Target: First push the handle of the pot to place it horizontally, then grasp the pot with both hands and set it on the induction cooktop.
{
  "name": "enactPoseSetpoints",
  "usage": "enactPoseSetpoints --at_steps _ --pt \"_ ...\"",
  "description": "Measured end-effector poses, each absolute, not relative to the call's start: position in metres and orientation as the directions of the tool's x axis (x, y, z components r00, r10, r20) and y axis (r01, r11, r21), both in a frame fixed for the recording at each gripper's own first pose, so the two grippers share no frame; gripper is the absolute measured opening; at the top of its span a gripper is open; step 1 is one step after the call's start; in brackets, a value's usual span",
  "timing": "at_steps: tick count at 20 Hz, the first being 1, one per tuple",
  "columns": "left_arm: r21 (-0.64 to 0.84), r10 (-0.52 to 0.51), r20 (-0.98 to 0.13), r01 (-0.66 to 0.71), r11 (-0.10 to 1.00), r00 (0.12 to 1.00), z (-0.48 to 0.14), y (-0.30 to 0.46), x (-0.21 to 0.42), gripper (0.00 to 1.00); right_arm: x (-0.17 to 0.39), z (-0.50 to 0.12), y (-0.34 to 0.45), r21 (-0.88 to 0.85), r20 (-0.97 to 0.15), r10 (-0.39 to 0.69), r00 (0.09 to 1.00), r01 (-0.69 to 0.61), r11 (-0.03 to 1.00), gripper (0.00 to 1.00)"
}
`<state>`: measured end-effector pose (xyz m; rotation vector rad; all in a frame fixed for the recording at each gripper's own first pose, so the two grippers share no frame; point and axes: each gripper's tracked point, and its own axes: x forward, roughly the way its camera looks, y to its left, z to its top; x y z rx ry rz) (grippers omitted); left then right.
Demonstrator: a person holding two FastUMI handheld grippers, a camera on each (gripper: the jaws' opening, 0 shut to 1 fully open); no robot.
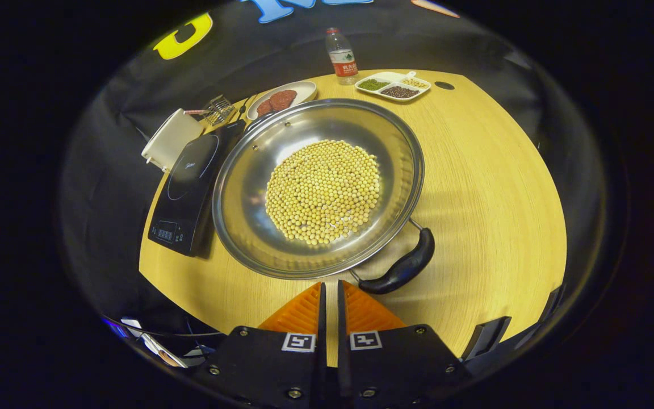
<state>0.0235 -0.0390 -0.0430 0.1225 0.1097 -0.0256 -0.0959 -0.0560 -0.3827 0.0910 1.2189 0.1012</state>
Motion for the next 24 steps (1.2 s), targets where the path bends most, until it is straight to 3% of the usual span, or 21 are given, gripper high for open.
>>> enactPoseSetpoints --at_steps 7,24 --pt "0.129 -0.028 -0.127 0.044 0.991 0.992 -0.05 -0.047 0.032 0.96 -0.087 -0.386 -0.07 0.116 -0.934 0.116 0.338 -0.02 0.993 0.01" --pt "0.143 -0.047 -0.143 0.067 0.987 0.989 -0.064 -0.081 0.045 0.98 -0.037 -0.381 -0.156 -0.033 -0.911 -0.048 0.409 0.042 0.999 0.01"
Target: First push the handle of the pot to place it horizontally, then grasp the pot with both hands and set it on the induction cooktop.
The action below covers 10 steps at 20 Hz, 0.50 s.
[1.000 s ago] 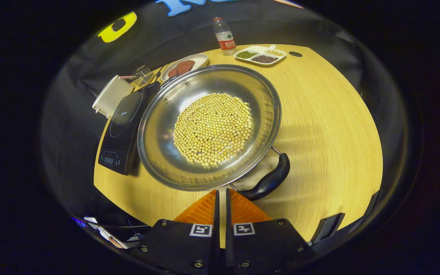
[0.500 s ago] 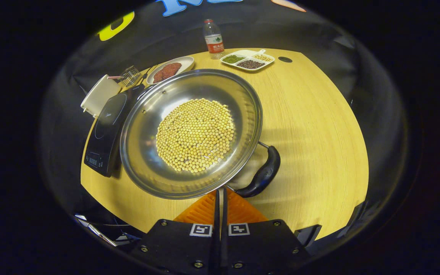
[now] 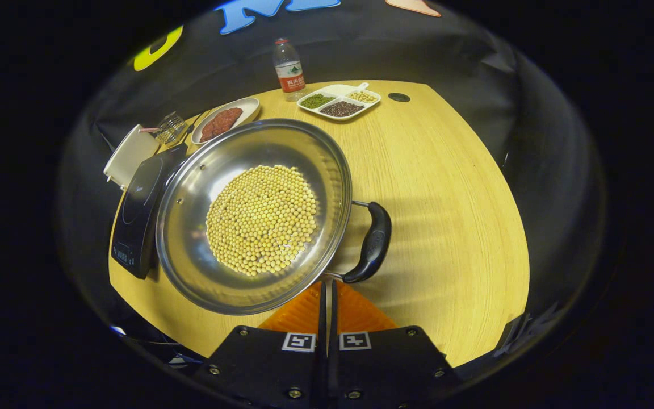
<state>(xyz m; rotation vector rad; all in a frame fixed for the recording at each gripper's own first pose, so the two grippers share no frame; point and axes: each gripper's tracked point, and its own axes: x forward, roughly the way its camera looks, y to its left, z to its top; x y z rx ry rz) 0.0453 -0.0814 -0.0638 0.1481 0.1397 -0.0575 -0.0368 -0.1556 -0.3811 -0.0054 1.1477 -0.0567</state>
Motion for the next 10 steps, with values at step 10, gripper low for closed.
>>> enactPoseSetpoints --at_steps 10 --pt "0.162 -0.033 -0.179 0.063 0.985 0.983 -0.087 -0.095 0.046 0.96 0.004 -0.386 -0.183 -0.05 -0.896 -0.069 0.439 0.054 0.997 0.01"
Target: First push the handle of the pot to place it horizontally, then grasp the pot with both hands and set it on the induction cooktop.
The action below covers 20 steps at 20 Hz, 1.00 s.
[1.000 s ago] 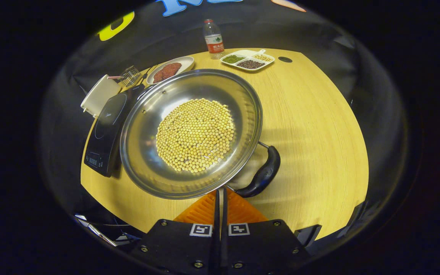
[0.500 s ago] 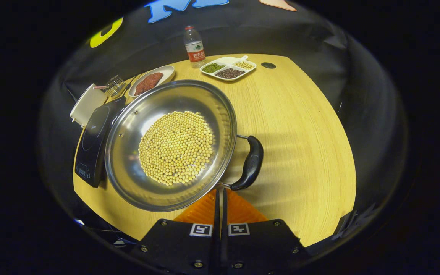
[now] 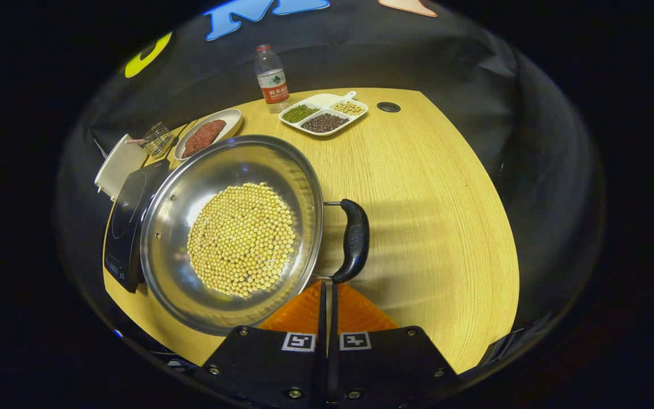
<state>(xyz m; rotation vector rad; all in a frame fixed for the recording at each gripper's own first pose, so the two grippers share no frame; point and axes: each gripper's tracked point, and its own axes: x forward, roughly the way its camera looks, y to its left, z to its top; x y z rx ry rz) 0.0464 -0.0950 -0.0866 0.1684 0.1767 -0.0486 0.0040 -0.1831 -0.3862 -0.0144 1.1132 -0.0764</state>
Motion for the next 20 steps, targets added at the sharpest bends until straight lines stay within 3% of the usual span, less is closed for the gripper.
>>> enactPoseSetpoints --at_steps 8,12,14,15,16,17,18,20 --pt "0.146 -0.052 -0.197 0.082 0.986 0.979 -0.101 -0.103 0.054 0.97 0.016 -0.385 -0.19 -0.049 -0.881 -0.077 0.468 0.071 0.996 0.01" --pt "0.118 -0.067 -0.222 0.095 0.989 0.973 -0.123 -0.103 0.058 0.96 0.009 -0.358 -0.192 -0.05 -0.831 -0.084 0.55 0.077 0.996 0.04" --pt "0.105 -0.069 -0.243 0.097 0.99 0.968 -0.137 -0.103 0.061 0.95 0.008 -0.338 -0.187 -0.029 -0.791 -0.066 0.608 0.07 0.997 0.27" --pt "0.098 -0.072 -0.252 0.1 0.99 0.965 -0.146 -0.104 0.063 0.96 0.01 -0.329 -0.182 -0.011 -0.766 -0.047 0.641 0.06 0.998 0.59" --pt "0.09 -0.08 -0.268 0.107 0.99 0.96 -0.155 -0.107 0.065 0.97 0.012 -0.318 -0.18 -0.005 -0.739 -0.041 0.672 0.055 0.998 0.8" --pt "0.081 -0.09 -0.287 0.117 0.99 0.954 -0.168 -0.11 0.066 0.97 0.012 -0.305 -0.18 -0.001 -0.713 -0.038 0.701 0.052 0.999 0.84" --pt "0.074 -0.098 -0.307 0.126 0.989 0.947 -0.182 -0.111 0.068 0.97 0.016 -0.307 -0.18 -0.006 -0.691 -0.046 0.722 0.058 0.998 0.97" --pt "0.068 -0.109 -0.359 0.143 0.987 0.927 -0.217 -0.115 0.074 0.95 0.021 -0.305 -0.184 -0.018 -0.665 -0.067 0.744 0.074 0.997 0.98"
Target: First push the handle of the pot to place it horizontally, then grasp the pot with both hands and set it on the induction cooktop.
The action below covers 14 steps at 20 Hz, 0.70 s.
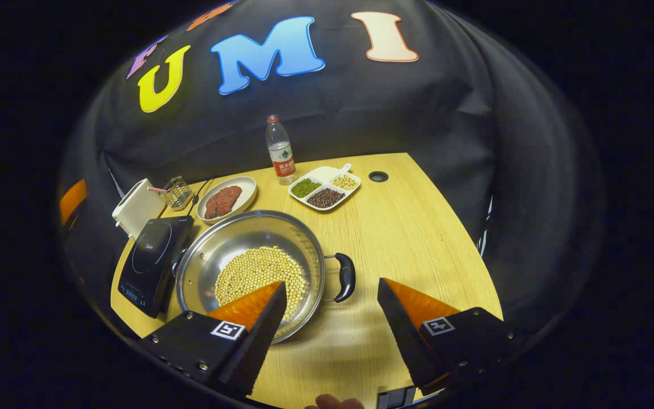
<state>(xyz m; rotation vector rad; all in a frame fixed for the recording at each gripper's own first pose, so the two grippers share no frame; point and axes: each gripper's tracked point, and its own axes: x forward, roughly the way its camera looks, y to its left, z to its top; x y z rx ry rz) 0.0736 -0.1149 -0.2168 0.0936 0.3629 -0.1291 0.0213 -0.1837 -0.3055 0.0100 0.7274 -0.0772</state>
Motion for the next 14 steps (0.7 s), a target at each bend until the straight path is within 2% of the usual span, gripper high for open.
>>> enactPoseSetpoints --at_steps 5,12,14 --pt "0.084 -0.124 -0.481 0.186 0.979 0.868 -0.312 -0.124 0.092 0.97 0.038 -0.329 -0.19 -0.036 -0.67 -0.092 0.736 0.092 0.995 0.98" --pt "0.104 -0.102 -0.612 0.208 0.973 0.784 -0.408 -0.12 0.119 0.96 0.064 -0.372 -0.2 -0.076 -0.7 -0.119 0.704 0.092 0.993 0.98" --pt "0.114 -0.089 -0.644 0.21 0.971 0.76 -0.43 -0.117 0.128 0.99 0.072 -0.383 -0.202 -0.079 -0.713 -0.124 0.69 0.098 0.992 0.98"
